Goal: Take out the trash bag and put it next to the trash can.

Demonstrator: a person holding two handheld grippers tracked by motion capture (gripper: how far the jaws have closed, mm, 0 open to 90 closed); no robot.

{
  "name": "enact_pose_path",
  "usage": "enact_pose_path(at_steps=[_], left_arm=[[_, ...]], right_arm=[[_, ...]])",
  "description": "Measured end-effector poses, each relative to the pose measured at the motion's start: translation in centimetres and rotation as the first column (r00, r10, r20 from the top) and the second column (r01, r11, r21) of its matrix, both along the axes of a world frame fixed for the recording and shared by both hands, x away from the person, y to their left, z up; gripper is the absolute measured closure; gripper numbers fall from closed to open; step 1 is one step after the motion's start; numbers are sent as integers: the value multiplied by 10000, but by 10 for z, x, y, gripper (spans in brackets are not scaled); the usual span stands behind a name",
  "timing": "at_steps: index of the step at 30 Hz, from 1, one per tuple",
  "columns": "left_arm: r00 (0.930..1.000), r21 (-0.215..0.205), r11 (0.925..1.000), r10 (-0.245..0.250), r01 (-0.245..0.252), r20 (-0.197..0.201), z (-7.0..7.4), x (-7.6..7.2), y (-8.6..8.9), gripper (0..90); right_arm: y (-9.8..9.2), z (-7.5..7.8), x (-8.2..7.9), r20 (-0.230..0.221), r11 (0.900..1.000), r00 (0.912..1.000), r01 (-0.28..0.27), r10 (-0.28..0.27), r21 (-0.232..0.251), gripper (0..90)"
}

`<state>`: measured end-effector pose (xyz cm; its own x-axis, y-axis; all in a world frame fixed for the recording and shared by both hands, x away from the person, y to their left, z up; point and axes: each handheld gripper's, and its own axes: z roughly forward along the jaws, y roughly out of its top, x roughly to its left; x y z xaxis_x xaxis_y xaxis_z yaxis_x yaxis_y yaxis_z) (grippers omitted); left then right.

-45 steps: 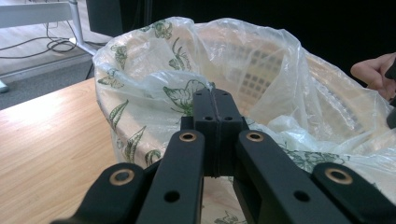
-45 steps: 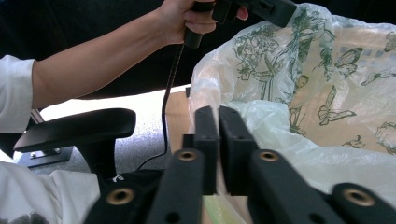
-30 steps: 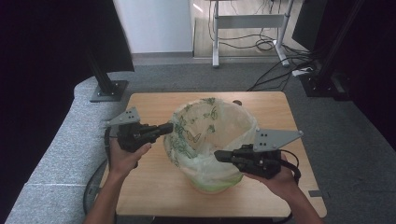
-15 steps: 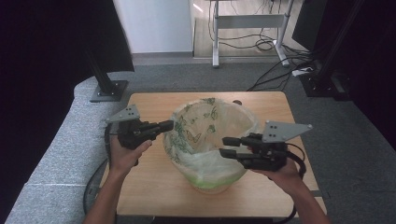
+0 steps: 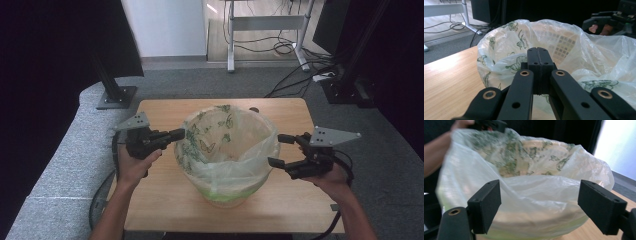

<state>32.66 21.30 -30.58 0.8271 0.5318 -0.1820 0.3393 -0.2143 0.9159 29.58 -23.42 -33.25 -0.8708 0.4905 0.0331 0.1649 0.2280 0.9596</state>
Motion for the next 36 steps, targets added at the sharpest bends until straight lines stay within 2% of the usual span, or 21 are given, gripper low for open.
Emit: enact_pose_path(at_steps=[2,4,5,6,7,9,11,14,15,18,20,21,23,25,28,29,30,31,32,34,36], left_arm=[[10000,-14,10000,-14,14,-4,0,0,0,900],[10000,9,10000,-37,37,35,2,0,1,900],[10000,16,10000,-40,40,48,2,-1,1,900],[10000,17,10000,-32,32,52,3,-1,2,900],[10000,13,10000,-23,23,54,3,0,3,900],[10000,-7,10000,-32,32,51,4,0,3,900],[10000,-28,10000,-47,47,40,4,1,3,900],[10000,-7,10000,-72,72,41,5,2,2,900],[10000,-15,10000,-82,82,14,5,2,2,900],[10000,-26,10000,-93,93,13,4,2,3,900],[10000,-9,10000,-88,88,-10,3,3,3,900],[10000,-9,10000,-88,88,-10,3,3,3,900],[10000,-27,10000,-73,73,-42,3,3,3,900],[10000,-22,10000,-77,77,-48,3,3,3,900],[10000,17,10000,-76,76,-28,3,2,1,900],[10000,9,10000,-86,86,-30,3,2,1,900],[10000,31,10000,-91,91,-23,4,3,0,900],[10000,31,10000,-91,91,-23,4,3,0,900],[10000,37,10000,-89,89,-29,4,4,0,900],[9999,14,9999,-111,111,-32,5,5,0,900],[9999,0,9999,-128,128,-39,7,6,-1,900]], right_arm=[[5,-2,4,89,9997,9999,116,-114,-227,310],[9,-2,7,281,9975,9993,271,-253,-647,556],[9,-2,7,281,9975,9993,271,-253,-647,556],[13,-1,10,396,9932,9982,494,-455,-1049,778],[14,-1,11,373,9921,9979,567,-528,-1121,849],[17,2,13,343,9928,9973,677,-646,-992,894],[19,4,14,360,9939,9972,683,-654,-866,895],[23,15,15,553,9984,9974,483,-467,-280,895],[26,23,14,641,9999,9979,109,-106,-43,891],[29,27,8,490,9927,9938,-1028,998,625,614],[32,26,2,440,9857,9878,-1524,1495,723,513],[32,26,2,440,9857,9878,-1524,1495,723,513],[38,22,-6,134,9725,9755,-2198,2194,765,407],[43,20,-10,1,9716,9733,-2291,2295,596,375],[50,17,-13,-148,9710,9712,-2374,2378,274,379],[54,16,-14,-176,9717,9716,-2361,2362,37,436],[62,15,-15,-113,9774,9794,-2022,2018,-619,686],[65,15,-15,-38,9757,9785,-2060,2063,-741,806],[68,16,-14,27,9767,9793,-2016,2024,-729,880],[69,19,-13,102,9811,9830,-1824,1834,-641,891],[71,30,-10,443,9890,9883,-1471,1463,169,893]])
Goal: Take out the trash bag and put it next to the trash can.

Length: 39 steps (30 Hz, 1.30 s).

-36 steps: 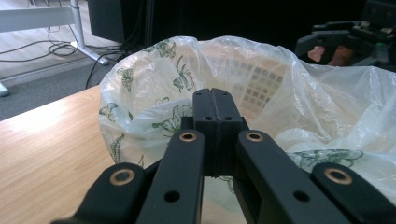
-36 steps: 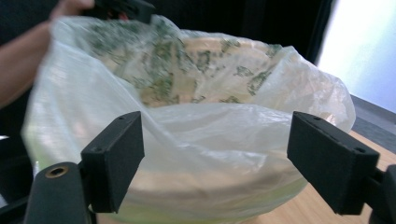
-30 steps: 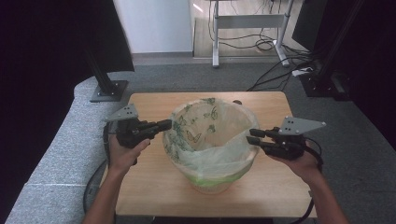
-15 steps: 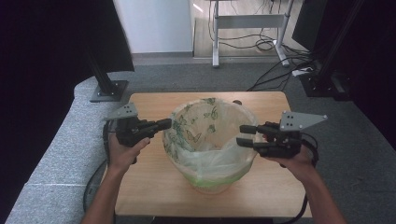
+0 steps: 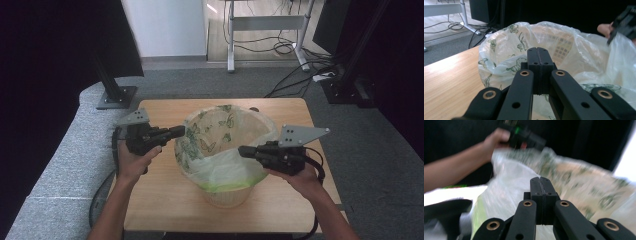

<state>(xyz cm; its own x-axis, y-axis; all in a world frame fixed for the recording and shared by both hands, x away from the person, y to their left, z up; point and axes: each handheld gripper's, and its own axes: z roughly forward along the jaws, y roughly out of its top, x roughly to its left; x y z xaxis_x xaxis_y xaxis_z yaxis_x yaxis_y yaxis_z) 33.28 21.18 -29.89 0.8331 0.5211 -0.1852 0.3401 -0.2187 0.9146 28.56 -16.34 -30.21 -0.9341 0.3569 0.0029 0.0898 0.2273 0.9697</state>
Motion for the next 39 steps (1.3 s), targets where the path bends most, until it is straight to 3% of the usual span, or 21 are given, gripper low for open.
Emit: enact_pose_path(at_steps=[4,8,14,16,17,20,23,26,30,35,37,39], left_arm=[[10000,11,10000,-18,18,28,2,0,-1,900],[10000,-32,10000,-53,53,25,5,2,-2,900],[9999,51,9999,-87,87,-61,6,4,-4,900],[9999,40,10000,-59,60,-82,4,4,-2,900],[9999,20,10000,-32,33,-112,3,5,-1,900],[9999,-13,10000,33,-33,-149,1,6,3,900],[9997,-100,9999,94,-97,-218,-1,9,5,900],[9994,-118,9998,155,-159,-296,-3,13,6,900],[9993,-140,9997,186,-190,-328,-4,17,5,900],[9992,-104,9998,171,-175,-349,-5,20,3,900],[9993,-116,9998,155,-159,-338,-4,21,4,900],[9994,-104,9998,139,-142,-310,-4,21,4,900]], right_arm=[[3,11,1,329,9986,9987,363,-376,390,893],[10,18,3,684,9973,9953,672,-690,290,893],[15,16,10,423,9985,9976,551,-553,57,869],[14,12,11,254,9996,9993,286,-285,-72,765],[11,10,10,217,9996,9995,240,-237,-141,668],[-9,6,8,258,9986,9983,510,-514,159,522],[-37,4,10,54,9942,9956,932,-937,530,426],[-62,-1,16,-196,9894,9908,1346,-1337,546,363],[-81,-16,30,-586,9799,9790,1971,-1951,312,328],[-86,-34,51,-1132,9701,9645,2421,-2386,176,315],[-84,-38,57,-1363,9707,9616,2404,-2381,5,335],[-81,-40,61,-1499,9688,9574,2470,-2469,-184,435]])
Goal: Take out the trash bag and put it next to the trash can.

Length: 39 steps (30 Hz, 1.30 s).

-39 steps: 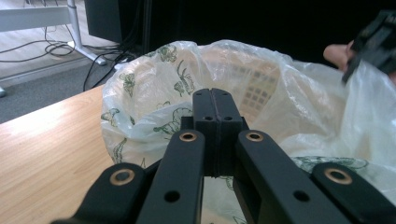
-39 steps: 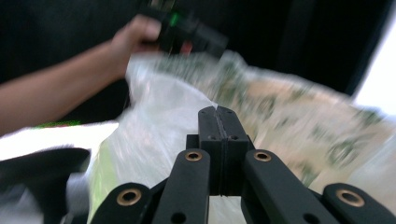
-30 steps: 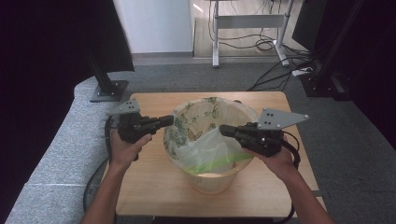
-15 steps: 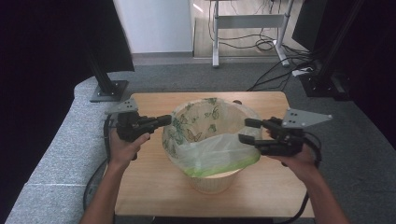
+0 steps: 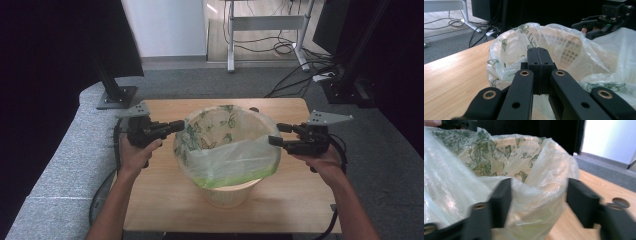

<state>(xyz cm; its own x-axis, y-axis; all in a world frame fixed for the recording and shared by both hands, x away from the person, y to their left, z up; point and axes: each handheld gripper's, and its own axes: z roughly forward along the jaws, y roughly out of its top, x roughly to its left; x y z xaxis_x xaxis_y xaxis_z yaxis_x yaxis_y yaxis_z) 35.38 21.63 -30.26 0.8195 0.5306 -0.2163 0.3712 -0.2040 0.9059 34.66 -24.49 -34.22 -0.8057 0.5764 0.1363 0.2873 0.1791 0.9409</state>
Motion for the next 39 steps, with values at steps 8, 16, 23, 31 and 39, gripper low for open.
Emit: enact_pose_path(at_steps=[8,16,23,31,39], left_arm=[[10000,-34,10000,9,-9,41,2,0,3,900],[9998,-81,10000,-36,38,195,9,2,3,900],[9994,-120,9999,-103,107,340,18,5,2,900],[9991,-108,9999,-120,124,414,23,8,2,900],[9984,-210,9998,-51,63,561,30,11,3,900]], right_arm=[[6,10,3,283,9957,9976,643,-625,-674,885],[18,32,4,978,9964,9917,847,-838,-53,891],[35,49,7,1429,9971,9869,742,-755,145,892],[51,57,13,1828,9974,9805,683,-717,247,892],[58,63,23,2127,9961,9731,847,-883,259,892]])
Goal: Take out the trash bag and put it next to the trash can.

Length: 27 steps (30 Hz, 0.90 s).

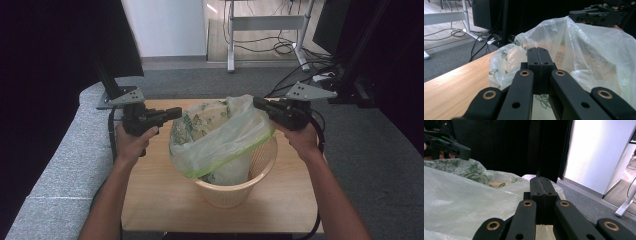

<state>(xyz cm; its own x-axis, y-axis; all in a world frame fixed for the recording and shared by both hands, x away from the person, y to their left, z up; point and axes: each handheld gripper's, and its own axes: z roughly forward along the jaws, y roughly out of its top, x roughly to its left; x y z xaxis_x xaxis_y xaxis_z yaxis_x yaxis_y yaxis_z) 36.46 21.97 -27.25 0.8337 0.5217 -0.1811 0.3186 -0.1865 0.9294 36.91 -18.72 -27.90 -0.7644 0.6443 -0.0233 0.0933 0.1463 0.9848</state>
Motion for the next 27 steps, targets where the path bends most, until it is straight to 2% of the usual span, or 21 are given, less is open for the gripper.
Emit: enact_pose_path(at_steps=[3,5,13,16,19,20,21,23,27], left_arm=[[10000,7,10000,24,-24,2,0,2,0,900],[10000,-4,10000,38,-38,-30,0,5,0,900],[9998,64,9999,113,-112,-150,-8,17,-5,900],[9995,78,9998,187,-185,-265,-11,23,-5,900],[9993,84,9996,256,-254,-285,-12,26,-6,900],[9992,109,9995,293,-291,-261,-11,27,-6,900],[9992,89,9994,330,-328,-238,-10,27,-5,900],[9990,-76,9991,420,-421,-123,-5,28,-2,900],[9989,-209,9987,458,-457,76,1,25,1,900]], right_arm=[[-1,0,4,-38,9999,9999,98,-98,28,892],[0,-3,10,-105,9996,9998,186,-188,-221,893],[3,-11,22,-204,9988,9996,196,-205,-445,895],[8,-16,28,-222,9975,9996,167,-183,-692,895],[9,-16,30,-199,9981,9997,154,-166,-595,895],[9,-15,31,-119,9993,9998,124,-129,-348,895],[9,-15,31,-119,9993,9998,124,-129,-348,895],[10,-11,31,141,9999,9999,90,-89,-54,894],[13,-6,27,465,9999,9989,73,-79,139,895]])
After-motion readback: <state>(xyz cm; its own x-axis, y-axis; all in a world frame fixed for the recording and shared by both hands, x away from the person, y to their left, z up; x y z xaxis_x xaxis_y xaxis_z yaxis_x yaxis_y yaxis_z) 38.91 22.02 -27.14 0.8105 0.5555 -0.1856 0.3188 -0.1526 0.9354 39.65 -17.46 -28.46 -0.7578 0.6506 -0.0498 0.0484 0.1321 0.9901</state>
